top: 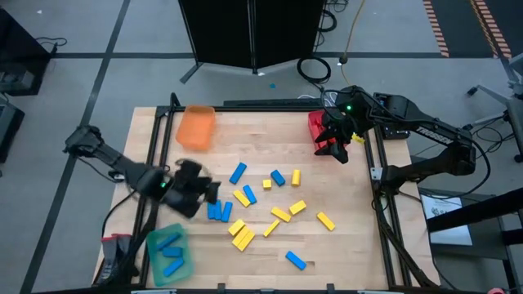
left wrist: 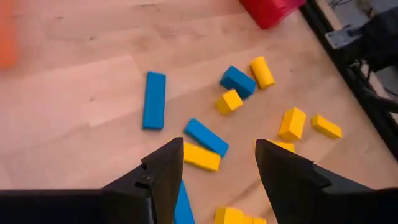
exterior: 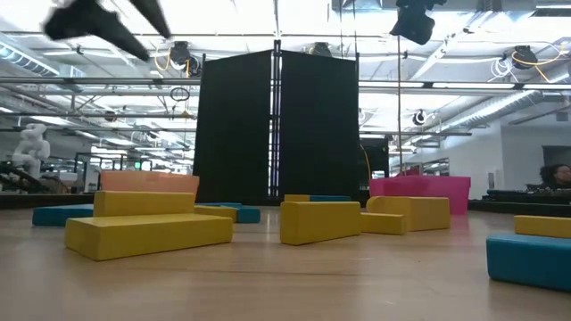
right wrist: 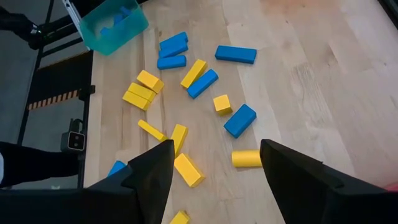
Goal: Sort blocks
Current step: Put the blue block into the green transparent bin
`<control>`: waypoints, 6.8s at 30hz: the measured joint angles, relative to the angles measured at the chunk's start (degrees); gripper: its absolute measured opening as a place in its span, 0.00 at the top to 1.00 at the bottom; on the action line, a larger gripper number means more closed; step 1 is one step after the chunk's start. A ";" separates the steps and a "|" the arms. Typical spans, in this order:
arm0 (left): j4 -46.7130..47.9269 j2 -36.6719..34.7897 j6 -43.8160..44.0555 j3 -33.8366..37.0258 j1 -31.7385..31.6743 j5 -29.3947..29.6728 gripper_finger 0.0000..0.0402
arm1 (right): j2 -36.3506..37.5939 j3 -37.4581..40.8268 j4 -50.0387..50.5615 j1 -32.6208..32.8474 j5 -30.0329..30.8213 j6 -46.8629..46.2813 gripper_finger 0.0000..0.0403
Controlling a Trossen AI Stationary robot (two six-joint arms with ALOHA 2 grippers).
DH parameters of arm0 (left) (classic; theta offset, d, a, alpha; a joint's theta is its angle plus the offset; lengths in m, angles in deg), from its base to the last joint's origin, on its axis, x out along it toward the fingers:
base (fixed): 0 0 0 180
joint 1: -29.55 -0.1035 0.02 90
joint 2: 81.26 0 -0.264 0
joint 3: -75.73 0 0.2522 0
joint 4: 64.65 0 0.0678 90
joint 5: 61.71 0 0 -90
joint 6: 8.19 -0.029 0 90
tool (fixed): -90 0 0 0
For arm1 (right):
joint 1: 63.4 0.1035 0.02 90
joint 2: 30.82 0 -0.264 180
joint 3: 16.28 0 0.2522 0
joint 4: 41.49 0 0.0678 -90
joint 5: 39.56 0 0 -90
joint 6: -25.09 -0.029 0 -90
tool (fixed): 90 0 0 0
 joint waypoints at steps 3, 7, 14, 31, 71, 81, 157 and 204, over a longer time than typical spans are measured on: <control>-4.55 -0.16 -9.58 0.00 -7.88 -6.12 0.48 | 0.00 0.00 0.00 -0.02 0.00 -0.47 0.42; -10.61 0.26 -20.29 0.00 -17.57 -13.89 0.48 | 0.00 0.00 0.02 -0.02 0.00 -1.51 0.42; -11.91 3.79 -33.10 0.02 -31.24 -22.99 0.48 | 0.00 0.00 0.02 -0.02 0.00 -2.82 0.42; -11.27 19.73 -52.78 0.04 -42.68 -35.21 0.48 | 0.00 0.00 0.02 -0.02 0.00 -4.55 0.42; -17.31 22.73 -56.65 0.07 -42.76 -38.35 0.48 | 0.02 0.00 0.04 -0.02 -0.17 -4.52 0.42; -17.45 23.50 -56.83 0.07 -42.55 -39.32 0.39 | 0.00 0.00 0.02 -0.02 -0.17 -4.52 0.42; -13.08 36.61 -51.23 -3.28 -39.78 -39.89 0.67 | 0.00 0.00 0.09 0.00 0.00 -3.89 0.42; -4.16 18.26 -60.16 -26.77 -33.33 -28.04 0.67 | 0.02 -0.02 0.55 0.00 -0.20 -3.93 0.42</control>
